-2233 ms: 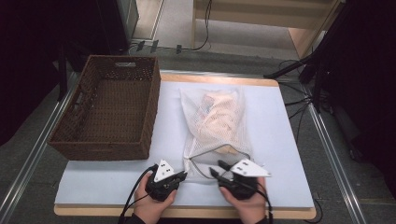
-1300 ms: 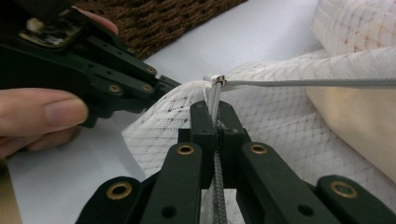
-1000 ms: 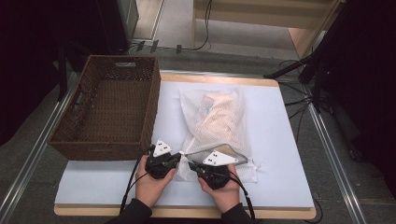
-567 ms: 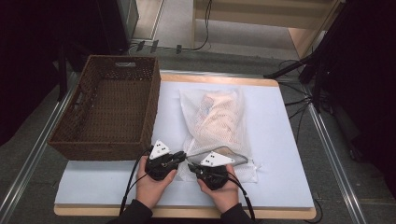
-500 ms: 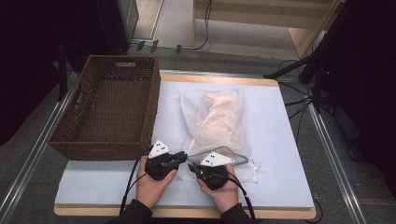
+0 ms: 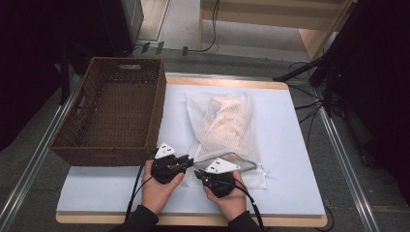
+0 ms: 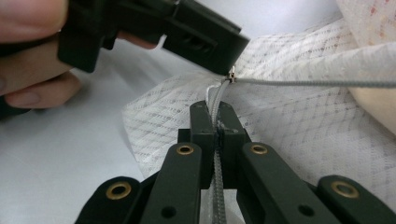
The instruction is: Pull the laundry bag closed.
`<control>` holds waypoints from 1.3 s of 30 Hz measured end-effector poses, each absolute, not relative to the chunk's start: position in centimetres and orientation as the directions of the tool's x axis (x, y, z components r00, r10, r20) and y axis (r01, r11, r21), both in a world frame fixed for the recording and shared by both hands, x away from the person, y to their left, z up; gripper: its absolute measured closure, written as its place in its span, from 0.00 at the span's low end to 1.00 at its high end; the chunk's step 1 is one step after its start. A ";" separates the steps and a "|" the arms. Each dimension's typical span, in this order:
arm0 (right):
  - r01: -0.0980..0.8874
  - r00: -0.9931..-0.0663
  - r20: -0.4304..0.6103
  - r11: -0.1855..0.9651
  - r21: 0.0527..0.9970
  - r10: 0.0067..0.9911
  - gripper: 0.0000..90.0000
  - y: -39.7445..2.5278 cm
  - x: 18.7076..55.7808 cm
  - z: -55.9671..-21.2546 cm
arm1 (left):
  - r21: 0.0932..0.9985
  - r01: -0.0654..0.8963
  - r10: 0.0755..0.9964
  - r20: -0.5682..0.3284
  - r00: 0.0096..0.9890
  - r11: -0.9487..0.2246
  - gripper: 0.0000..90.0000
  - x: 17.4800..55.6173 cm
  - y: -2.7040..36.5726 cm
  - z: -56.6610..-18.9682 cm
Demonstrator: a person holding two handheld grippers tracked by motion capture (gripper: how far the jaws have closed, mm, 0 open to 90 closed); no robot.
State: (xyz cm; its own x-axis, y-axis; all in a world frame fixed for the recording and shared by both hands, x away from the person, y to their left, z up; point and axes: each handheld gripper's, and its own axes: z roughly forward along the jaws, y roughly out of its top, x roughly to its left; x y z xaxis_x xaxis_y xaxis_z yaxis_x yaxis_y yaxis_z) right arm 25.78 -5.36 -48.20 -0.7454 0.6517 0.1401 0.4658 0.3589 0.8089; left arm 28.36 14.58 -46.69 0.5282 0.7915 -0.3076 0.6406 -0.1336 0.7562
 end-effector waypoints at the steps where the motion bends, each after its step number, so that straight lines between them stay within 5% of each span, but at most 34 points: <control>1: 0.467 -0.746 0.141 0.361 0.807 0.651 0.99 -5.3 25.7 -48.2 | 0.751 0.648 0.795 -0.314 0.520 -0.128 0.81 28.5 14.6 -46.7; 7: 0.470 -0.746 0.130 0.379 0.797 0.653 0.99 -5.1 25.8 -48.2 | 0.775 0.611 0.788 -0.271 0.552 -0.162 0.97 27.8 14.1 -46.0; 21: 0.510 -0.723 0.151 0.373 0.775 0.674 0.98 -5.1 26.3 -48.4 | 0.814 0.539 0.787 -0.184 0.589 -0.214 0.97 26.7 13.0 -45.5; 26: 0.520 -0.718 0.187 0.339 0.784 0.670 0.67 -5.4 26.4 -48.3 | 0.829 0.521 0.812 -0.155 0.562 -0.202 0.97 26.6 13.5 -45.1; 30: 0.543 -0.707 0.268 0.260 0.798 0.654 0.59 -5.4 26.3 -47.9 | 0.839 0.504 0.816 -0.141 0.561 -0.202 0.97 26.3 13.5 -44.9; 33: 0.522 -0.688 0.210 0.273 0.808 0.695 0.62 -4.8 26.0 -47.7 | 0.847 0.487 0.816 -0.121 0.566 -0.212 0.97 26.0 13.4 -44.6; 39: 0.564 -0.650 0.193 0.297 0.771 0.735 0.98 -5.2 26.9 -48.3 | 0.850 0.477 0.814 -0.106 0.571 -0.223 0.97 25.8 13.5 -44.6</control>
State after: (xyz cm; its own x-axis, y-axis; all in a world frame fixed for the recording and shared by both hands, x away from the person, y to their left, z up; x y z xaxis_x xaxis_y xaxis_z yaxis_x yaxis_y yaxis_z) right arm 26.87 -5.20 -48.30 -0.6503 0.7348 0.1930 0.5641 0.2969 0.7705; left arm 25.79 13.47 -44.63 0.5708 0.8142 -0.1062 0.4767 -0.2233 0.8502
